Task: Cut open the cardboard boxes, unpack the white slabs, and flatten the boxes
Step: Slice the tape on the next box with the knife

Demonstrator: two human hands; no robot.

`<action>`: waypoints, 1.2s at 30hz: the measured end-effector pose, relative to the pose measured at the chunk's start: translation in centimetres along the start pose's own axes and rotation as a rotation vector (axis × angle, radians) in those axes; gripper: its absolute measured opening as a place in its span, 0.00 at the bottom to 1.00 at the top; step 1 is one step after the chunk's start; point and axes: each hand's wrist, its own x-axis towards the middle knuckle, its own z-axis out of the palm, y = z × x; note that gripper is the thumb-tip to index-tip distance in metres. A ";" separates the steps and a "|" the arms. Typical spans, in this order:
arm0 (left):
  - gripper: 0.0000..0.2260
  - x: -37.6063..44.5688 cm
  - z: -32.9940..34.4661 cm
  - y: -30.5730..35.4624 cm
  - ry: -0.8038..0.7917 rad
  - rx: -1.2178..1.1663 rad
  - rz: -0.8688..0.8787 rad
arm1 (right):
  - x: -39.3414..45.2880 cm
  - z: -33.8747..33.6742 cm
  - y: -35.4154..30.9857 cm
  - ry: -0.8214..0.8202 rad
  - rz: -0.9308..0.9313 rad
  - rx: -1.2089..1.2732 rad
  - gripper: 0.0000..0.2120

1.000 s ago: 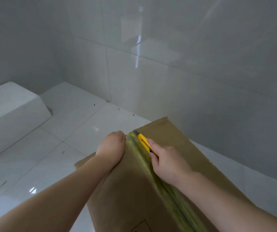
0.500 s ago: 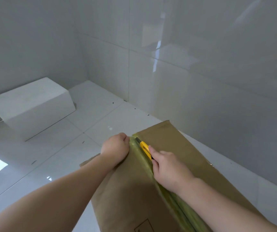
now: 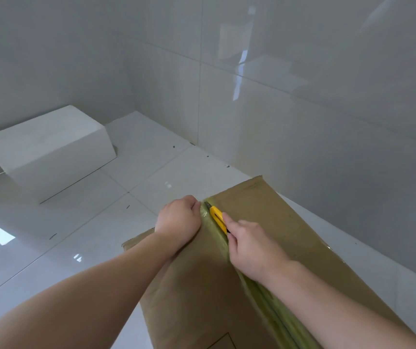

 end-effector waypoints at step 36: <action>0.16 0.6 -0.2 0.1 -0.027 0.037 0.000 | -4.4 -2.6 -0.9 -0.218 0.081 -0.190 0.30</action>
